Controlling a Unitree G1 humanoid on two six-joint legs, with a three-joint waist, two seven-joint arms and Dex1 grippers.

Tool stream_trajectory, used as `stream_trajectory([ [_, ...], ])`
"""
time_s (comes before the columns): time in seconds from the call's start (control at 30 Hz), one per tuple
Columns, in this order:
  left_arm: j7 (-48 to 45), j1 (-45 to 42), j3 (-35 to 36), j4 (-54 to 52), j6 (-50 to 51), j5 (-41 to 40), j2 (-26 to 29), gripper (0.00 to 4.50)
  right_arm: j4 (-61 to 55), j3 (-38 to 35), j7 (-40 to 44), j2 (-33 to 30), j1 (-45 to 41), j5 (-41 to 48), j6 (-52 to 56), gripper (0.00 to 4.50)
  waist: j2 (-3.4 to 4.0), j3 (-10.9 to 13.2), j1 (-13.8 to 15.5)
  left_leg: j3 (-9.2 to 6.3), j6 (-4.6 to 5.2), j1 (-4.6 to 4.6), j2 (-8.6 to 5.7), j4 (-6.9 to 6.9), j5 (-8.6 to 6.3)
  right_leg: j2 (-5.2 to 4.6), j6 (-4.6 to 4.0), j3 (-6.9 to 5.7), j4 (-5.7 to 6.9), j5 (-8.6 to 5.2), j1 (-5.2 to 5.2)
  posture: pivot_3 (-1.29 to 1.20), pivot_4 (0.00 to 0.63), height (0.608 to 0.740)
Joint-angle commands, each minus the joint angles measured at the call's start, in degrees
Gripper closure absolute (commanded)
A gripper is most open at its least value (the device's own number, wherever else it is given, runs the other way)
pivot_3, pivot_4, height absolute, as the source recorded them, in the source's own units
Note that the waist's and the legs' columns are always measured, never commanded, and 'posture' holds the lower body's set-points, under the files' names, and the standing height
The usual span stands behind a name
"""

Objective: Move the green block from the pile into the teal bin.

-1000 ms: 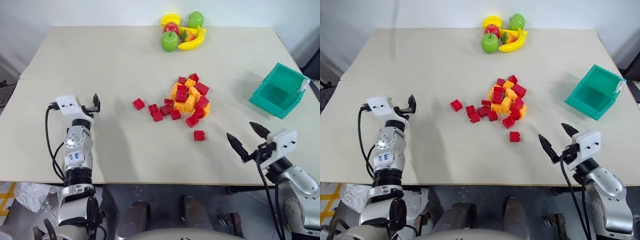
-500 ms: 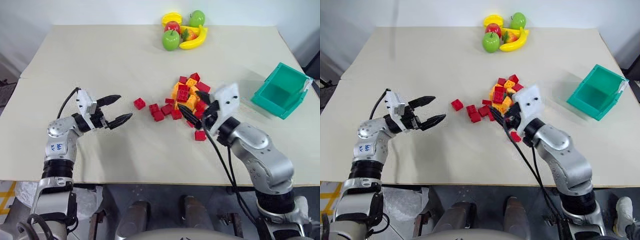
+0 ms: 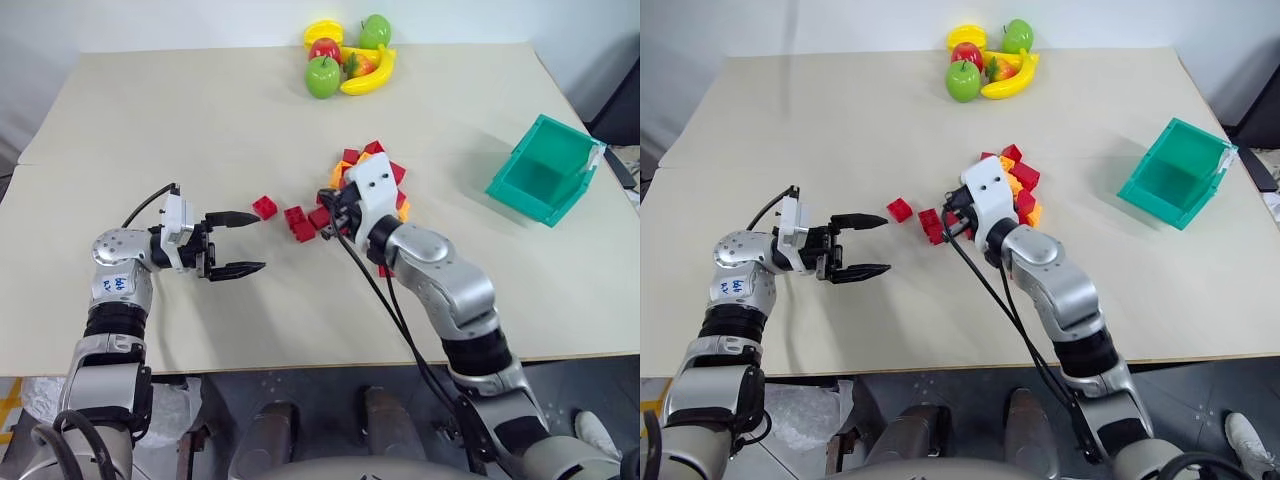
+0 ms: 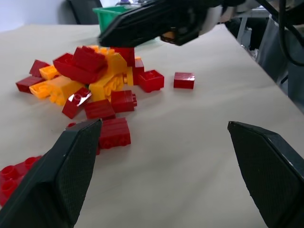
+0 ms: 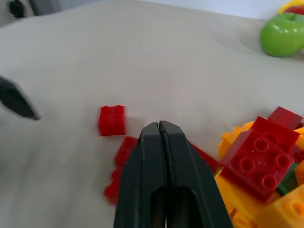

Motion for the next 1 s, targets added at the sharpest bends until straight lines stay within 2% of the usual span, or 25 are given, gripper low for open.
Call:
stream_trajectory([
  [0.03,-0.16,-2.57,0.52,1.59,-1.44,0.5,-0.14,0.0,7.51,0.91,-1.35,3.01,-3.45,-3.97,-5.79,4.48,0.0,0.0,-0.09,0.0,-0.01,0.01,0.0,0.02,0.01,0.01,0.0,0.0,0.02,0.0,0.0,0.0,0.15,0.74],
  [0.17,2.16,-4.6,0.85,4.36,-3.21,1.78,-0.43,0.0,24.36,-1.28,-6.06,8.09,-9.79,-7.96,-14.18,4.48,0.0,0.0,-0.63,0.04,-0.06,0.01,0.0,0.02,0.03,0.01,-0.01,0.07,0.13,-0.01,-0.09,0.0,0.15,0.74],
  [0.33,3.22,-5.04,1.23,4.82,-4.11,2.0,-0.88,0.0,30.44,-3.7,-9.07,7.39,-12.08,-11.01,-17.22,4.48,0.01,0.0,-1.42,-0.04,-0.08,0.01,0.02,0.0,0.05,-0.04,-0.03,0.08,0.24,-0.01,-0.15,0.0,0.15,0.74],
  [0.43,3.78,-4.75,1.39,4.72,-4.48,2.17,-0.71,0.0,29.17,-5.15,-9.91,5.59,-11.29,-12.38,-16.43,4.48,0.01,0.0,-1.44,-0.06,-0.06,-0.01,0.02,0.01,0.04,-0.1,-0.03,0.09,0.23,-0.01,-0.15,0.0,0.15,0.74],
  [0.67,5.01,-3.56,1.64,3.83,-4.91,2.34,-0.42,0.0,17.4,-6.78,-3.44,-6.07,-5.27,-13.74,-7.59,4.48,0.03,0.02,-1.34,-0.05,-0.05,-0.04,0.0,0.0,0.04,-0.08,-0.02,0.09,0.22,-0.01,-0.17,0.0,0.15,0.74],
  [0.87,5.57,-3.46,1.76,3.6,-4.97,2.27,-0.85,0.0,12.12,-7.54,1.68,-9.61,-3.01,-12.27,-5.16,4.48,0.04,0.02,-1.57,0.11,-0.06,-0.03,0.01,0.01,0.04,0.02,-0.02,0.16,0.22,-0.01,-0.21,0.0,0.15,0.74],
  [1.0,5.62,-3.5,1.81,3.53,-4.99,2.14,-1.04,0.0,6.34,-9.58,7.75,-11.28,-1.39,-8.1,-5.19,4.48,0.04,0.02,-1.32,0.12,-0.08,-0.03,0.02,0.03,0.06,0.01,-0.02,0.16,0.24,-0.01,-0.21,0.0,0.15,0.74],
])
